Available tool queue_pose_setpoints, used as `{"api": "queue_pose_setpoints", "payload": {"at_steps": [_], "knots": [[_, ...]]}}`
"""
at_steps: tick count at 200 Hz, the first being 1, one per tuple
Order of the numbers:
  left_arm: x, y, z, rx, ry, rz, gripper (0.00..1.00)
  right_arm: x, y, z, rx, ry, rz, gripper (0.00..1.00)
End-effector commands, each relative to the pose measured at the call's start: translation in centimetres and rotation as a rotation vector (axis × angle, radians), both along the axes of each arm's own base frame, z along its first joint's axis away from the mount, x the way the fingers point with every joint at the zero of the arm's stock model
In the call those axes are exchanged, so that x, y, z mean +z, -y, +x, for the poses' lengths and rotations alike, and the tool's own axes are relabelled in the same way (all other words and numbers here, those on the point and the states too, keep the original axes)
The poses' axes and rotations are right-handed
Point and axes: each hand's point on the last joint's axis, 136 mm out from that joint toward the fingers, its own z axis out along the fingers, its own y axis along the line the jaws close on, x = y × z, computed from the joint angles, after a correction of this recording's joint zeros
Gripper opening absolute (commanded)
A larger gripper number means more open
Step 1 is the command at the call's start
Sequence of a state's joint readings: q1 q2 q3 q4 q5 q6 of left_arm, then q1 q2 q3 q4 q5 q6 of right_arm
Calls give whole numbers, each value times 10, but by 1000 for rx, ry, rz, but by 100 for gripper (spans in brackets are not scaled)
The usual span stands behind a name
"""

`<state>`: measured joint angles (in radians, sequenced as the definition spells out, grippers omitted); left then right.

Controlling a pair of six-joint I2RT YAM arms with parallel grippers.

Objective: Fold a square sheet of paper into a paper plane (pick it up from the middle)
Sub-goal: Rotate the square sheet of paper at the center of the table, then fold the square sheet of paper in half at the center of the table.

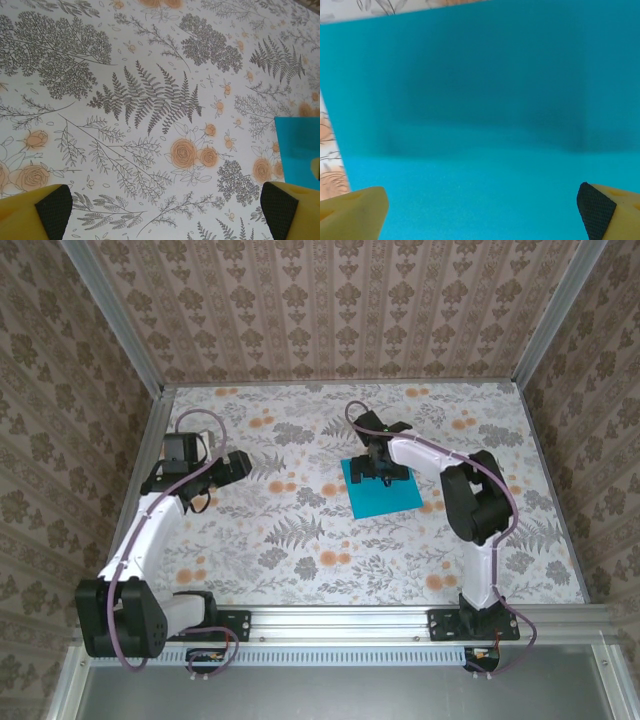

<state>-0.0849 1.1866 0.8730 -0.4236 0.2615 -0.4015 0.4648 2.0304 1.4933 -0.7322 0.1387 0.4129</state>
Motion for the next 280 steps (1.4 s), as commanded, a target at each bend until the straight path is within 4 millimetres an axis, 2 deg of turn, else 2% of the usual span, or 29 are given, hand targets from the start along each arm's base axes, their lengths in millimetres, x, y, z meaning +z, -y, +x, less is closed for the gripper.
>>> {"api": "queue_pose_setpoints", "payload": {"at_steps": [1,108,184,206,232,256,280], "knots": [[10,7,3,-10,9,-34,100,-2,1,-9,101,-74,-48,100],[2,6,1,-9,-14,-27,100,-50,11,-28,59,-219,-44,100],[-2,12,2,-26,-30,-44,100,-62,13,-29,32,-228,-25,88],[-4,14,2,-31,-38,-50,100,-61,12,-27,23,-216,-11,86],[-7,17,0,-35,-49,-64,100,-49,4,-21,21,-174,50,81],[-9,24,-2,-44,-53,-94,99,-30,-17,-17,16,-131,181,65],[-15,33,-5,-52,-68,-118,94,0,-50,-16,16,-92,396,51]]}}
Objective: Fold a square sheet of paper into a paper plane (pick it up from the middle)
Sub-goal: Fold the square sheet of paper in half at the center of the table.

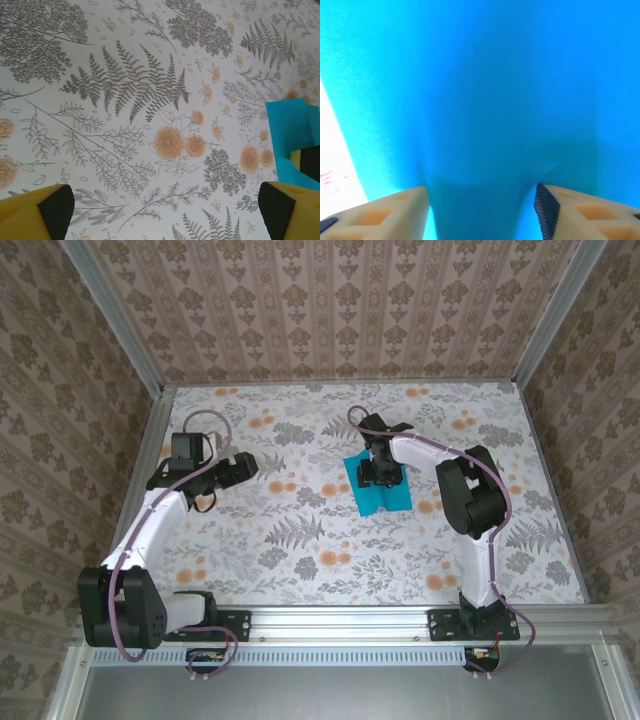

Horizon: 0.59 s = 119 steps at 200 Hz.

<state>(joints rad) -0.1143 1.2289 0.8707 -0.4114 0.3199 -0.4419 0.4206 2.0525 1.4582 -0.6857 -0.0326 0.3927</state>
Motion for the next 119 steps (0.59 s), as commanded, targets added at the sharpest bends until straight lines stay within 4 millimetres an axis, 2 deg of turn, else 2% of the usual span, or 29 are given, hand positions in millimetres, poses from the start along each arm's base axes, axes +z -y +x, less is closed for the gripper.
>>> {"api": "queue_pose_setpoints", "payload": {"at_steps": [1,15,44,68,85,119], "knots": [[-5,14,-3,-12,-19,-54,94,20,-43,-10,-6,-10,263,50],[-9,22,-4,-20,-23,-66,90,39,-63,-11,-3,11,391,44],[-16,46,-6,-48,-34,-98,78,81,-96,-21,17,49,652,42],[-23,66,-6,-61,-42,-125,68,105,-106,-28,35,70,786,42],[-28,78,-6,-76,-49,-133,63,102,-107,-29,28,60,811,42],[-38,104,-6,-122,-64,-148,53,66,-96,-29,-21,18,749,40]]}}
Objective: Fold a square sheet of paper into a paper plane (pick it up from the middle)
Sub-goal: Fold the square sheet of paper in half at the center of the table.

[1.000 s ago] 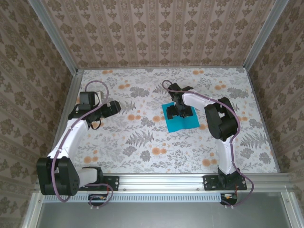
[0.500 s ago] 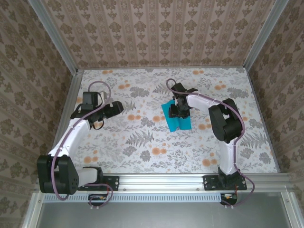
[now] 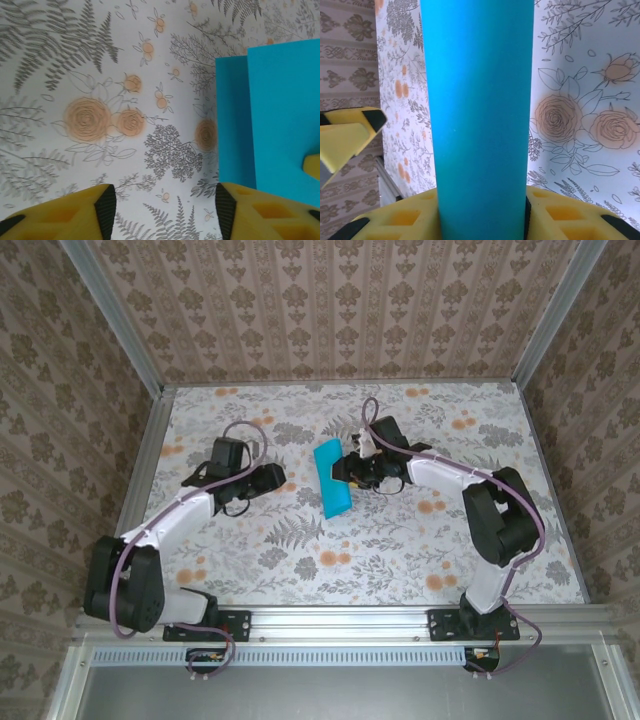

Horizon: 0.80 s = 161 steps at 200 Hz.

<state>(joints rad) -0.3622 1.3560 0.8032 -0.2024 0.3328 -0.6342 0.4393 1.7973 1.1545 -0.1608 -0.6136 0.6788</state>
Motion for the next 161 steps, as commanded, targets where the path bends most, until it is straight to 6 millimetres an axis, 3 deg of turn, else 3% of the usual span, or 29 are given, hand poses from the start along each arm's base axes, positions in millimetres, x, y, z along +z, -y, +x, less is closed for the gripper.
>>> {"api": "queue_pose_setpoints", "payload": {"at_steps": [1,74,117,161], "knots": [[-2,17,5,-1,10,-34,53,-22,4,-2,-18,-60,5,40],[-28,73,3,-108,-43,-48,40,-74,28,0,-83,-116,-173,40],[-38,98,4,-151,-68,-71,35,-83,34,1,-106,-130,-210,39],[-47,128,7,-203,-104,-101,22,-88,38,0,-111,-138,-237,37]]}}
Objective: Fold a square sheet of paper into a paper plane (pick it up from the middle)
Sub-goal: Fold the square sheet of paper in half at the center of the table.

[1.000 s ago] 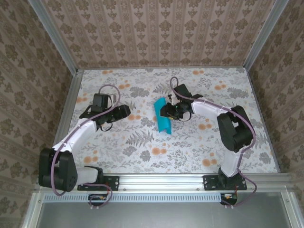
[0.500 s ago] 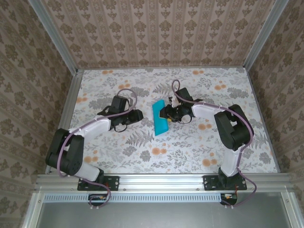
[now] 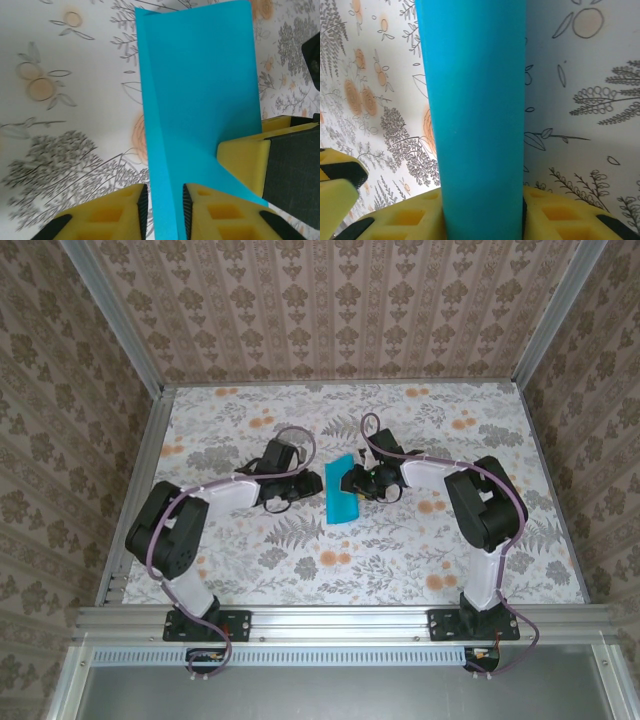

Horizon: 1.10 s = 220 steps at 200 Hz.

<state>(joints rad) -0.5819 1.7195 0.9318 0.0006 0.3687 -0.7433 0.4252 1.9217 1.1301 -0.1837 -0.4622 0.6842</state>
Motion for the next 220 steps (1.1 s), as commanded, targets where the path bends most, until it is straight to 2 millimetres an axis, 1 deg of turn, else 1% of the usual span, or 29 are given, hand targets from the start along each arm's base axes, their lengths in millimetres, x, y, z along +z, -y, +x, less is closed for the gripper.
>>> {"api": "queue_pose_setpoints", "payload": {"at_steps": [1,34,74,110,150,173,197,220], "knots": [[7,24,5,-36,-3,-49,22,-13,9,-5,-8,-34,-51,37],[-4,35,9,-46,-25,-41,14,-16,9,-7,-2,-46,-54,37],[-20,38,15,-39,-57,-14,5,-14,8,-8,9,-49,-47,36],[-29,40,16,-47,-72,6,3,-14,5,-9,17,-55,-38,35],[-46,35,12,-42,-118,62,1,-8,4,-7,20,-50,-32,35],[-56,28,9,-35,-148,107,0,1,6,-5,19,-33,-43,40],[-59,26,7,-35,-155,126,0,10,14,-3,17,-2,-81,47],[-57,26,7,-44,-152,127,0,11,21,-2,38,15,-112,53]]}}
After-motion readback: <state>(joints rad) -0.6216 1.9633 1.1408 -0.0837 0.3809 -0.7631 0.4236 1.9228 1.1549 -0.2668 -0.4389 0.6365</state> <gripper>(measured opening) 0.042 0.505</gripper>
